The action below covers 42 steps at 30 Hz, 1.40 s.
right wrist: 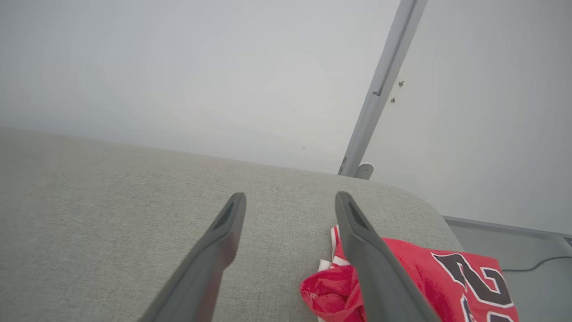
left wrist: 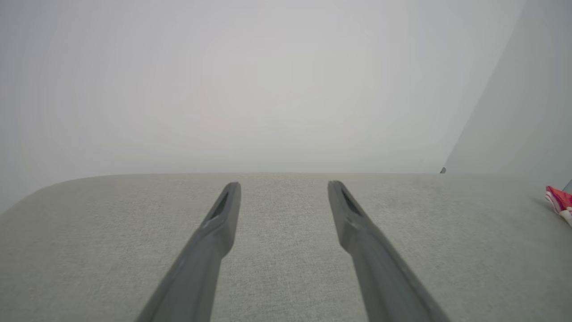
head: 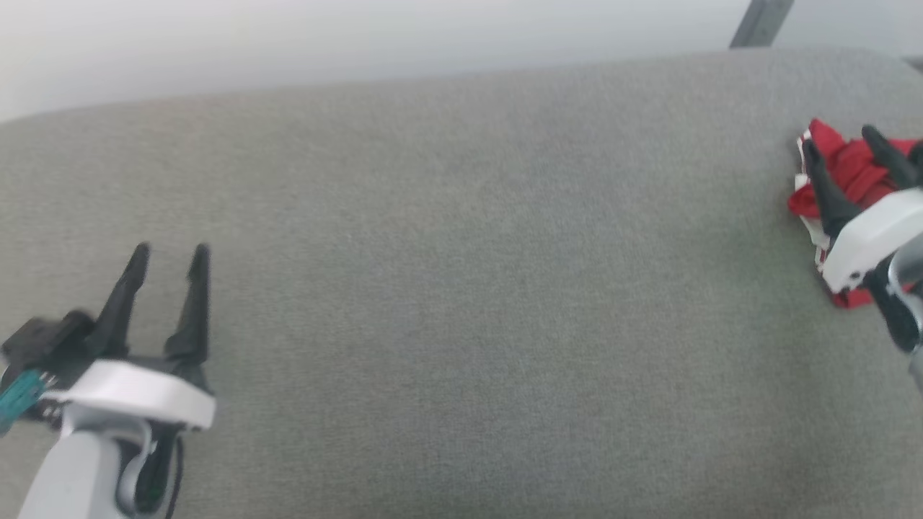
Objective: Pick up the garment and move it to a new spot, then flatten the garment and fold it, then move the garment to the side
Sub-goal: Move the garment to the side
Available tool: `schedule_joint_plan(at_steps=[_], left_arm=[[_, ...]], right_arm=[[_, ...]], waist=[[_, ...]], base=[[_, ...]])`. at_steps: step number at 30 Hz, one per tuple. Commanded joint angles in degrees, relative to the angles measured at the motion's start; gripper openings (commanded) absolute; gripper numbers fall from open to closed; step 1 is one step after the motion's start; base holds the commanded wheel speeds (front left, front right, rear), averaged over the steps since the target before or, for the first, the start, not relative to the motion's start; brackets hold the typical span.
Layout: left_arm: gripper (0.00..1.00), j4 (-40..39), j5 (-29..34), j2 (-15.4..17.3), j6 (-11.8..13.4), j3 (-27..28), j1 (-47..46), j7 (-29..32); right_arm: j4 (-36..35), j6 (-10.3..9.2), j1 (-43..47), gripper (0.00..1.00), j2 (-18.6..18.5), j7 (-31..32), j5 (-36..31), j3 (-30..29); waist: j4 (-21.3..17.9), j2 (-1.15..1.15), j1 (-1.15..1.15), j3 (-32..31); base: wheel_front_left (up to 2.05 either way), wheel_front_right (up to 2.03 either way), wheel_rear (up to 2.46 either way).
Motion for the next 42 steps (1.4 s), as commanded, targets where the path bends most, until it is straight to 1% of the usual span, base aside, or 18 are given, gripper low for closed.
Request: schedule_joint_plan(at_steps=[1, 6, 9, 12, 14, 18, 26, 31, 42], left_arm=[[1.00, -0.33, 0.46, -0.27, 0.08, 1.06, 1.25, -0.22], [1.00, -1.23, 0.66, -0.46, 0.07, 6.06, 5.69, -0.23], [1.00, -1.90, 0.77, -0.77, 0.07, 8.26, 8.07, -0.23], [1.00, -2.56, 0.87, -1.29, 0.06, 9.62, 10.31, -0.22], [1.00, -3.28, 1.04, -1.82, 0.06, 10.61, 12.07, -0.22], [1.00, -4.06, 1.37, -2.35, 0.06, 11.20, 13.94, -0.22], [1.00, -4.48, 1.93, -3.80, 0.06, 12.57, 15.85, -0.23], [1.00, -4.90, 1.95, -4.45, 0.06, 12.86, 16.66, -0.23], [1.00, -5.38, 2.05, -4.80, 0.06, 12.52, 17.16, -0.23]], right_arm=[[-0.59, -0.07, 1.26, 1.00, 0.23, -0.87, -0.03, -0.23], [-3.07, -0.07, 5.96, 1.00, 1.87, -2.76, -2.17, -1.44], [-5.25, -0.07, 9.27, 1.00, 3.37, -3.08, -3.49, -3.26], [-8.17, -0.07, 12.54, 1.00, 4.48, -3.13, -5.23, -6.09], [-10.70, -0.08, 16.35, 1.00, 5.80, -3.10, -6.89, -9.07], [-13.93, -0.07, 20.59, 1.00, 7.18, -3.12, -8.91, -12.27], [-18.54, -0.07, 26.62, 1.00, 9.78, -3.12, -11.72, -16.30], [-20.78, -0.07, 28.28, 1.00, 10.72, -3.14, -12.90, -17.81], [-23.00, -0.07, 29.79, 1.00, 11.72, -3.14, -13.95, -19.61]], waist=[[1.16, 0.00, 0.00, -1.73], [1.64, 0.00, 0.00, -4.19], [1.74, 0.00, 0.00, -5.45], [1.84, 0.00, 0.00, -6.34], [1.90, 0.00, 0.00, -7.15], [1.91, 0.00, 0.00, -7.84], [1.60, 0.00, 0.00, -8.66], [1.43, 0.00, 0.00, -8.61], [1.22, 0.00, 0.00, -8.37]], base=[[0.00, 0.00, 0.00], [0.00, 0.00, 0.00], [0.00, 0.00, 0.00], [0.00, 0.00, 0.00], [0.00, 0.00, 0.00], [0.00, 0.00, 0.00], [0.00, 0.00, 0.00], [0.00, 0.00, 0.00], [0.00, 0.00, 0.00]])
